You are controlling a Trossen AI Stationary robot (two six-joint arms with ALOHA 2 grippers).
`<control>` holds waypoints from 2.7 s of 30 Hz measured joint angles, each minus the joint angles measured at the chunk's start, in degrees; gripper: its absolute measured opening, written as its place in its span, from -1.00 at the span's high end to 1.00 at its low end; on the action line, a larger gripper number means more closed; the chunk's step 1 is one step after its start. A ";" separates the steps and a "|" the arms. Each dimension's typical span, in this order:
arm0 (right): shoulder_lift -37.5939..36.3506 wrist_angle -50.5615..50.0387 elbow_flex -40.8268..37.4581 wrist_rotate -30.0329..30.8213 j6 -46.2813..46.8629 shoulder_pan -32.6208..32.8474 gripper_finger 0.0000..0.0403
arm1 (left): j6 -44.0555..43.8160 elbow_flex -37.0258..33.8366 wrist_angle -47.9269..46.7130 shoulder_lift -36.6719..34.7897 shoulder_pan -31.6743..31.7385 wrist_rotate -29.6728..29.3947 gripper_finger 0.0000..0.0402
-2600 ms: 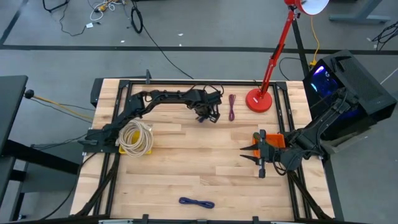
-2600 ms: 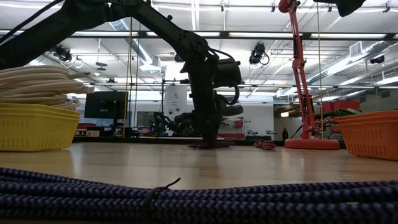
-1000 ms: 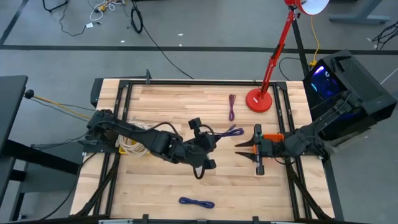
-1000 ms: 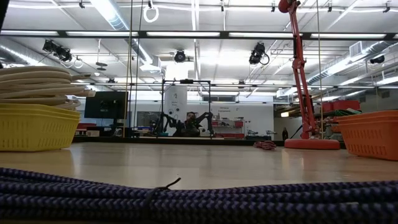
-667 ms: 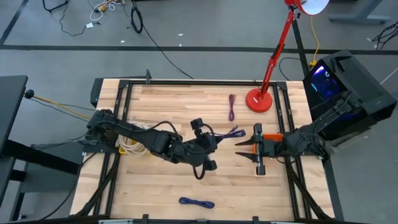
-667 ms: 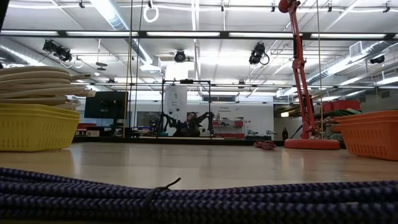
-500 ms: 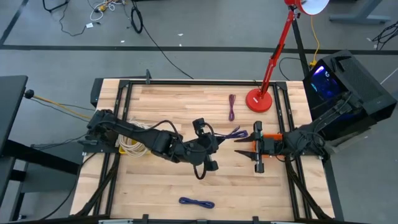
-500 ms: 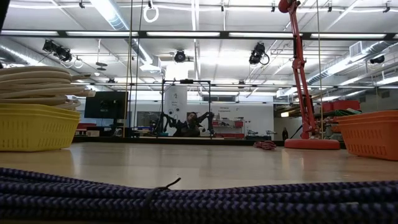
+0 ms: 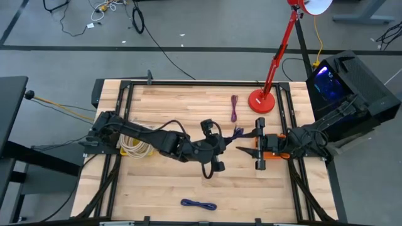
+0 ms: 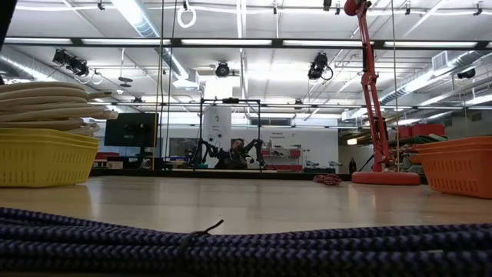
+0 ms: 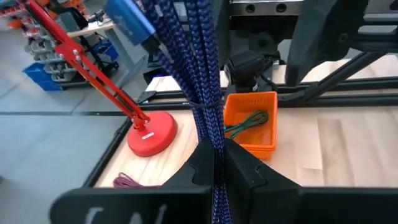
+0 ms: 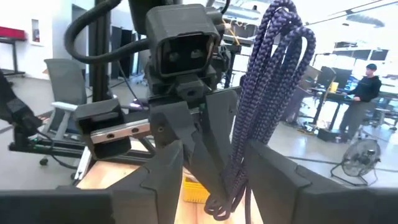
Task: Pick & Place USB Port
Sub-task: Put the blue charger cable into the orange basket
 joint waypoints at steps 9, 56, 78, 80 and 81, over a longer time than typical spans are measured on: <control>-0.02 -1.85 0.04 2.89 -0.20 -0.26 0.16 | 1.41 -0.04 -0.83 0.19 -0.08 -4.27 0.92; 0.00 -0.87 0.07 0.80 -2.57 -2.29 0.93 | 0.28 -0.02 -1.13 -0.60 0.66 -2.29 0.58; -6.64 -17.30 0.07 8.85 4.61 -2.10 0.94 | -1.99 0.00 -16.18 -3.86 1.52 -17.29 -0.01; -7.97 -21.02 0.07 9.39 7.18 -2.03 0.94 | -3.76 0.00 -20.20 -4.27 1.64 -19.03 -0.01; -8.80 -23.58 0.07 9.31 8.91 -2.03 0.94 | -4.87 0.00 -21.74 -4.38 1.87 -19.61 0.00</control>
